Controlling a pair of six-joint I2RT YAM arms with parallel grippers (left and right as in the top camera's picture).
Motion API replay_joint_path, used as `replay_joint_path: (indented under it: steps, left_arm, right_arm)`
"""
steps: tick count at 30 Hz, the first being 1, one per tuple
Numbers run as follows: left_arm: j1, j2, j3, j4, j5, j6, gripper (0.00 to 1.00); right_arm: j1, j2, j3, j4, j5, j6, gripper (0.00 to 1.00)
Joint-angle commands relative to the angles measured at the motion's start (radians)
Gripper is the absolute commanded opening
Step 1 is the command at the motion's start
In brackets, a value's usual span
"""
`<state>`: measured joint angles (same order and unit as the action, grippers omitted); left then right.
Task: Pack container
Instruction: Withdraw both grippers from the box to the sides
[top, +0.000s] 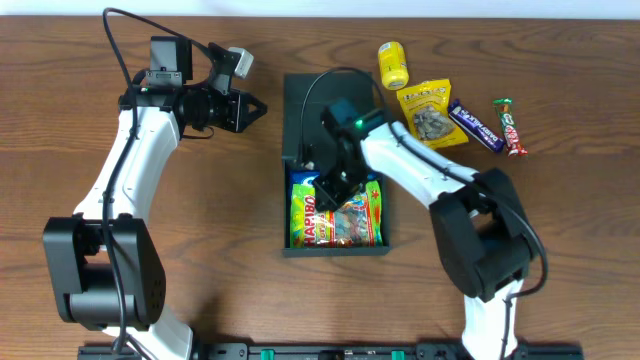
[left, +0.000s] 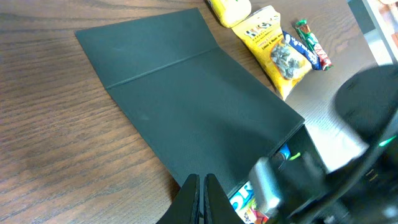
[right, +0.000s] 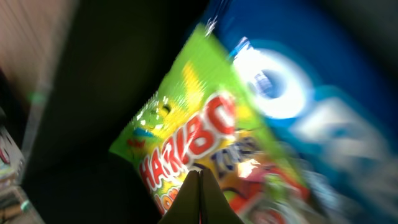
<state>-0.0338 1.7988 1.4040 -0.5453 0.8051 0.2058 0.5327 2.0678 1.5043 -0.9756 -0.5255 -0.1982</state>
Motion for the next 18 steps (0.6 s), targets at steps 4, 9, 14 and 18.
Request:
replay_joint_path:
  steps: [4, 9, 14, 18]
  left_arm:
    - [0.001, -0.013, 0.023, 0.0, 0.0, -0.034, 0.06]
    - [0.001, -0.013, 0.023, -0.005, 0.0, -0.059, 0.06]
    - [0.0, -0.013, 0.023, -0.005, -0.017, -0.115, 0.06]
    - [-0.004, -0.013, 0.023, -0.005, -0.031, -0.136, 0.06]
  right_arm:
    - [-0.166, -0.235, 0.097, 0.055, 0.088, 0.006, 0.01]
    - [-0.37, -0.301, 0.097, 0.071, 0.163, 0.051, 0.02]
    - [-0.535, -0.294, 0.097, 0.079, 0.163, 0.105, 0.01]
    - [-0.597, -0.294, 0.097, 0.098, 0.195, 0.105, 0.01]
